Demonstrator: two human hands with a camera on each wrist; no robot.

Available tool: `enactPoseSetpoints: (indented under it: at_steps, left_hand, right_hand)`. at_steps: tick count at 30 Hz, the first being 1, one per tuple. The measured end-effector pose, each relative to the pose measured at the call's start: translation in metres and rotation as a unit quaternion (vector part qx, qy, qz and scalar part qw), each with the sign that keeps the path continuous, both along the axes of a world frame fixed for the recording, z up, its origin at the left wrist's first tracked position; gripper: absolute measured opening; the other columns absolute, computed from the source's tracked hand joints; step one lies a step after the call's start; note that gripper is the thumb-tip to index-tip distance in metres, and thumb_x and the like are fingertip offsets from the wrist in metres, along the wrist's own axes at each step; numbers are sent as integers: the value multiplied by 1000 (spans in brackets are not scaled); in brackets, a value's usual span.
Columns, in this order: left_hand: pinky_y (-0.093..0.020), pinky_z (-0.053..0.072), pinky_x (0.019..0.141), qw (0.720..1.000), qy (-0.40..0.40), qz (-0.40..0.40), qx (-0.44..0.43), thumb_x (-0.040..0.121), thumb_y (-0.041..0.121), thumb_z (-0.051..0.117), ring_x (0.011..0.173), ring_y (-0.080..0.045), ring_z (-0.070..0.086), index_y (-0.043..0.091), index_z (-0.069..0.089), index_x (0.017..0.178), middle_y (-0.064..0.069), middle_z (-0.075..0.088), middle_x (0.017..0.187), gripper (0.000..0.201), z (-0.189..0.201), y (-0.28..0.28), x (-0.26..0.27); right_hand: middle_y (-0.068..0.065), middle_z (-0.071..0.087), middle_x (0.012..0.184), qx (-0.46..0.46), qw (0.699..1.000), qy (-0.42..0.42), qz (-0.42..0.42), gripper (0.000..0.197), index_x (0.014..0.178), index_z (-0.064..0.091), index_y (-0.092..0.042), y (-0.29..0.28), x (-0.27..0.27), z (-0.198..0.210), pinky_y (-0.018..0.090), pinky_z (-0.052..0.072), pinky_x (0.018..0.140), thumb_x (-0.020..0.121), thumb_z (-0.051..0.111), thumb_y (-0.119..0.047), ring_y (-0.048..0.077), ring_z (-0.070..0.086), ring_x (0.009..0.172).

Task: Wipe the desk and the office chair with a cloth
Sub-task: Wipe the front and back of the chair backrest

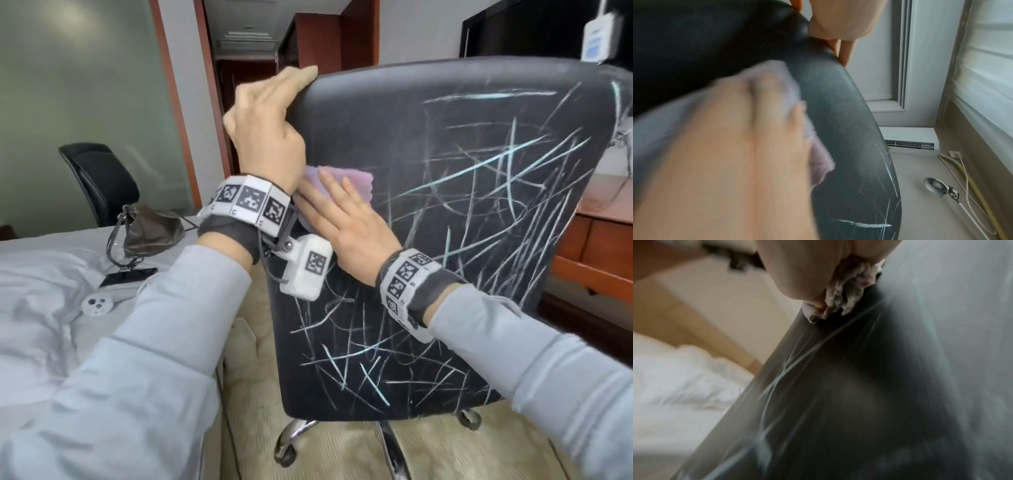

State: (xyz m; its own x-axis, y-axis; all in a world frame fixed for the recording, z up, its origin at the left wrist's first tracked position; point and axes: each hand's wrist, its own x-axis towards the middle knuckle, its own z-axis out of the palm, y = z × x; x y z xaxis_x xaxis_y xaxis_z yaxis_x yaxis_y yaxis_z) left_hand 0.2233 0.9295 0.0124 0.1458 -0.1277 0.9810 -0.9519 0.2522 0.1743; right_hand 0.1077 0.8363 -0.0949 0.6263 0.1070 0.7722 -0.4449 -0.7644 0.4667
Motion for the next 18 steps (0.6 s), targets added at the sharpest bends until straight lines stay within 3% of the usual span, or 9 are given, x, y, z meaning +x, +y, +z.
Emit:
enactPoseSetpoints:
  at_steps: [2,6,8,10,15,17,18]
  left_hand:
    - [-48,37,110,1000,-10,-18,3,70,-6,32,124,-18,53,29,67,131,27,49,123,78,-2,3,1]
    - [-46,37,113,998,-27,-50,28,68,-2,31,128,-16,50,24,64,135,15,57,131,78,-4,9,8]
    - [-34,33,117,995,-27,-81,46,70,2,31,129,-13,48,19,62,137,8,58,134,75,-2,11,17]
    - [-22,29,116,994,-20,-86,57,69,-4,37,132,-13,45,15,58,140,4,56,138,76,-3,10,30]
    - [-47,26,120,997,3,-66,42,82,12,57,145,-28,34,8,44,149,-9,42,152,68,-27,-5,29]
    - [-45,27,120,997,20,-67,21,82,10,58,144,-29,35,9,45,148,-10,42,151,67,-27,-8,27]
    - [-39,27,120,997,28,-66,11,80,7,57,142,-27,37,10,48,146,-9,45,148,66,-25,-10,29]
  right_hand:
    - [11,29,160,-8,999,46,-10,67,151,36,-6,-1,0,-10,46,4,124,87,49,7,38,20,148]
    - [15,34,157,-31,1000,-1,-3,78,148,40,-2,5,-5,43,51,13,122,73,46,17,41,27,145]
    - [17,38,154,-28,998,-42,23,78,145,43,2,8,0,62,57,21,119,69,46,22,44,29,143]
    - [17,40,153,-8,998,-38,41,80,143,46,3,7,9,50,59,27,115,65,48,25,45,31,142]
    - [11,46,150,-2,998,62,2,67,138,53,-1,-6,2,-30,55,37,107,73,62,13,41,41,133]
    - [11,53,143,-23,999,33,-5,58,134,56,0,-2,3,-15,51,41,97,77,66,5,36,44,121]
    - [12,56,139,-29,1000,1,-5,55,132,57,0,1,5,1,49,42,87,78,66,1,34,44,112]
